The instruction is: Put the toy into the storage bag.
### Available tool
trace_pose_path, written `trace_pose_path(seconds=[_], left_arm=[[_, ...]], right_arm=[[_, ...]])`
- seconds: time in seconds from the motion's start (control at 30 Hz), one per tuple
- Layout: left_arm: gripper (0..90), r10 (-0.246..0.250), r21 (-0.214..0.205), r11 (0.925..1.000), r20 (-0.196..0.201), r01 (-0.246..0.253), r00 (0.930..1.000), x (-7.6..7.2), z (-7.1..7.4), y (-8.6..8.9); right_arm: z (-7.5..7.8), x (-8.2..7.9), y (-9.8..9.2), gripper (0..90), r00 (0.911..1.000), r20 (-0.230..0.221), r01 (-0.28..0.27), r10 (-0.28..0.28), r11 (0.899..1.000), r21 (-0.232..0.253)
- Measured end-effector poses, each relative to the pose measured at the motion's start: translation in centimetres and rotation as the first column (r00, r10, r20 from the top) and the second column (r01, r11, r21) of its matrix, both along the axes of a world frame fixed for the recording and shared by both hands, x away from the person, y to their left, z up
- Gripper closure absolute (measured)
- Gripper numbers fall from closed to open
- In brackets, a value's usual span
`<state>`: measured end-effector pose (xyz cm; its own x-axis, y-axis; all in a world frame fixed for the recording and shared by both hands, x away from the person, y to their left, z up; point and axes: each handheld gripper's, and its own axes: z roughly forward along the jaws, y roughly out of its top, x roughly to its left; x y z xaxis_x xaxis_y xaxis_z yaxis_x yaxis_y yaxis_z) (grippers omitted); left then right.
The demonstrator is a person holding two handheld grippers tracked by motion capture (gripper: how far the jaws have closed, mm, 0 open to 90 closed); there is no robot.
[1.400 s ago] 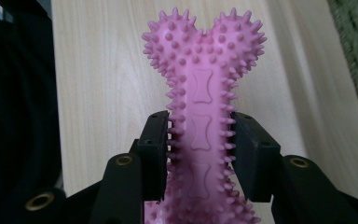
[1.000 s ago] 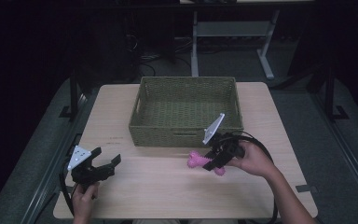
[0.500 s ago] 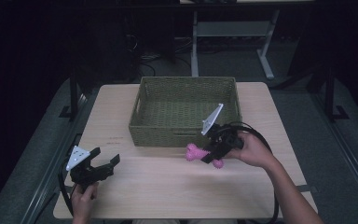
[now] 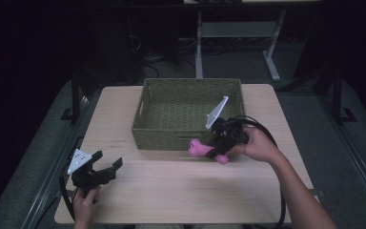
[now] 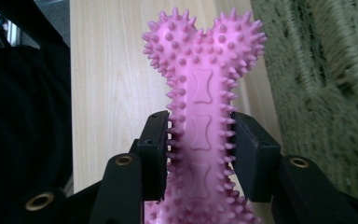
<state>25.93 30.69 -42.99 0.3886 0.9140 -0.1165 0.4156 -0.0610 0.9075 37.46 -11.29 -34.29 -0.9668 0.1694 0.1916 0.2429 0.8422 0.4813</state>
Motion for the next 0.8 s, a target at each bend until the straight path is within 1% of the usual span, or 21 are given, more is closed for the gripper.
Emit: trace_pose_path(seconds=[0.17,0.27,0.37,0.53,0.6,0.67,0.8], left_arm=[[13.0,-0.001,0.001,1.0000,-0.001,0.001,1.0000,0.0,0.0,0.0],[13.0,-0.001,0.001,1.0000,-0.001,0.001,1.0000,0.0,0.0,0.0],[13.0,-0.001,0.003,1.0000,-0.001,0.001,1.0000,0.0,0.0,0.0],[13.0,-0.001,0.003,1.0000,-0.001,0.001,1.0000,0.0,0.0,0.1],[13.0,-0.001,0.004,1.0000,-0.001,0.001,1.0000,0.0,0.0,0.1],[13.0,0.000,0.003,1.0000,-0.001,0.000,1.0000,0.0,0.0,0.1],[13.0,0.002,0.002,1.0000,0.000,-0.002,1.0000,0.0,0.0,0.1]], right_arm=[[0.4,0.6,0.0,58.1,1.0000,0.000,0.004,-0.004,1.000,-0.005],[0.5,1.0,-0.1,58.1,0.9999,-0.008,0.008,-0.008,1.000,0.004],[0.5,1.3,-0.1,58.1,0.9999,-0.008,0.013,-0.013,1.000,-0.006],[0.9,1.8,0.0,58.1,0.9999,-0.005,0.009,-0.009,1.000,-0.009],[1.0,2.0,0.0,58.1,0.9999,-0.015,0.007,-0.008,1.000,-0.003],[1.1,2.2,0.0,58.1,0.9999,-0.009,0.010,-0.010,1.000,-0.014],[1.4,2.6,0.3,58.1,0.9999,-0.011,0.003,-0.003,1.000,-0.016]])
